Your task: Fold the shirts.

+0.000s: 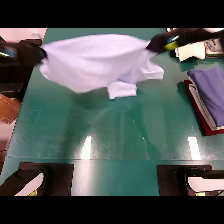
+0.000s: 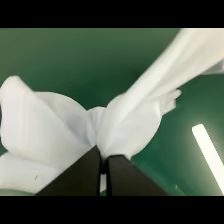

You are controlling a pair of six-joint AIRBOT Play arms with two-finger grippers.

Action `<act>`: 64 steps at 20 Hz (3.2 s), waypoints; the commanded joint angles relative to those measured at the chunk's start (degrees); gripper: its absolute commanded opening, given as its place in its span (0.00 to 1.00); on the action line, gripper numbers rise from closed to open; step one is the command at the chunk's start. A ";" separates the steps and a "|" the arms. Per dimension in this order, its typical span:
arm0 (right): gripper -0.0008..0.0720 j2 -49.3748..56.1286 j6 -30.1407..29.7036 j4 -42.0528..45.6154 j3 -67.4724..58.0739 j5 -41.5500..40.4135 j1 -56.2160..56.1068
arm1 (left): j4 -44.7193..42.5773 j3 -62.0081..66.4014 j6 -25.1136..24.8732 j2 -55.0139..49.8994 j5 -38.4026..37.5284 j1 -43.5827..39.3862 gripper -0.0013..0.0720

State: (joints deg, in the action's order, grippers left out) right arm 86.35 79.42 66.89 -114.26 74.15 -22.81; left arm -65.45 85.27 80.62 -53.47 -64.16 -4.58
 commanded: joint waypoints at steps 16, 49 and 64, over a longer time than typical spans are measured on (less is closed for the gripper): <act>0.03 -16.72 9.99 1.57 3.58 19.26 0.85 | 5.99 10.93 1.01 -0.35 -17.64 0.02 0.06; 0.60 -16.37 6.03 -1.55 42.56 -2.49 8.61 | 17.33 -52.74 -3.48 -9.62 7.65 12.35 0.85; 0.60 -16.39 5.99 -5.51 42.86 1.27 12.63 | 15.89 -42.32 -2.62 -9.77 10.75 5.03 0.06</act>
State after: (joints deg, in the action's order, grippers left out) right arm 69.95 85.41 60.49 -71.48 73.10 -12.12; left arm -47.22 37.12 77.71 -63.31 -49.78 -0.80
